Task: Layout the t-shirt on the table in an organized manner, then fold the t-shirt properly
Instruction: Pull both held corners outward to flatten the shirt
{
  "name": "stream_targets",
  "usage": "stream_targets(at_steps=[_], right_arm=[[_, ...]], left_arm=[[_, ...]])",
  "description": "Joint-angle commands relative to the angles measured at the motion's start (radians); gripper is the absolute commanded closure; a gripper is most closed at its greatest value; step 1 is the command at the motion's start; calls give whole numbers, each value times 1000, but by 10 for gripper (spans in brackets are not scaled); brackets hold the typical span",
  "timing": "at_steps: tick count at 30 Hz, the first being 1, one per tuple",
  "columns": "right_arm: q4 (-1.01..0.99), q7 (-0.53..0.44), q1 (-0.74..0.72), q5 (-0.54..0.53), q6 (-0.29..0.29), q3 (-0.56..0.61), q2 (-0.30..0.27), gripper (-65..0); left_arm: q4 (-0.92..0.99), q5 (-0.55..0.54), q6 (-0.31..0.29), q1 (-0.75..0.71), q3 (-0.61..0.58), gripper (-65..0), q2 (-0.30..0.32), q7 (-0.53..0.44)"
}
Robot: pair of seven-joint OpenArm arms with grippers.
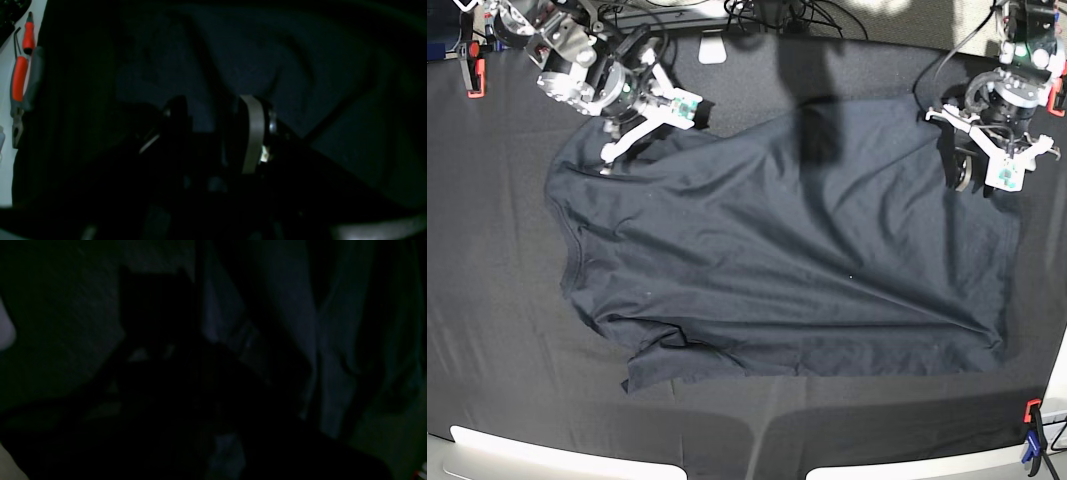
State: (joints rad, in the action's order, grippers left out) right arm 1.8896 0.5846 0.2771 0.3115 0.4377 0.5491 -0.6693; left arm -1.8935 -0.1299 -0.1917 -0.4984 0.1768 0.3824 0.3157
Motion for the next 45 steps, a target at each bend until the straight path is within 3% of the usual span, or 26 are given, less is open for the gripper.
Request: stream_targets(at_steps=[1,7,11,18,26,30,37,41,45], right_arm=[[42,11,-6,3,-11,-5,-30,0],[227,35,94,3,-11,-6,-222,0],[323,125,197,5,-12,-6,-359,0],[350,172,344,126,-11,-6,-476,0],[350,152,407,161,-13,-6,-494,0],[349,153,405,161,-86,-6,-488,0],[349,136,399,161,-103,-6,-463,0],[349,131,399,161,-106,-6,-458,0],[349,135,399,161,-107,-6,-458,0]], left_arm=[[-20,-2,5,-1,6,-230,11,-16],[-20,-1,6,-3,6,-230,11,-16],[-20,-2,6,-3,6,-230,11,-16],[-20,-1,5,-4,6,-230,11,-16],[-20,-1,5,-9,6,-230,11,-17],[-22,3,5,-15,11,-230,11,-16],[-107,227,-2,-100,40,-230,19,-37],[-128,320,-93,-153,39,-230,68,-29],[-128,403,-110,-220,39,-230,168,-1]])
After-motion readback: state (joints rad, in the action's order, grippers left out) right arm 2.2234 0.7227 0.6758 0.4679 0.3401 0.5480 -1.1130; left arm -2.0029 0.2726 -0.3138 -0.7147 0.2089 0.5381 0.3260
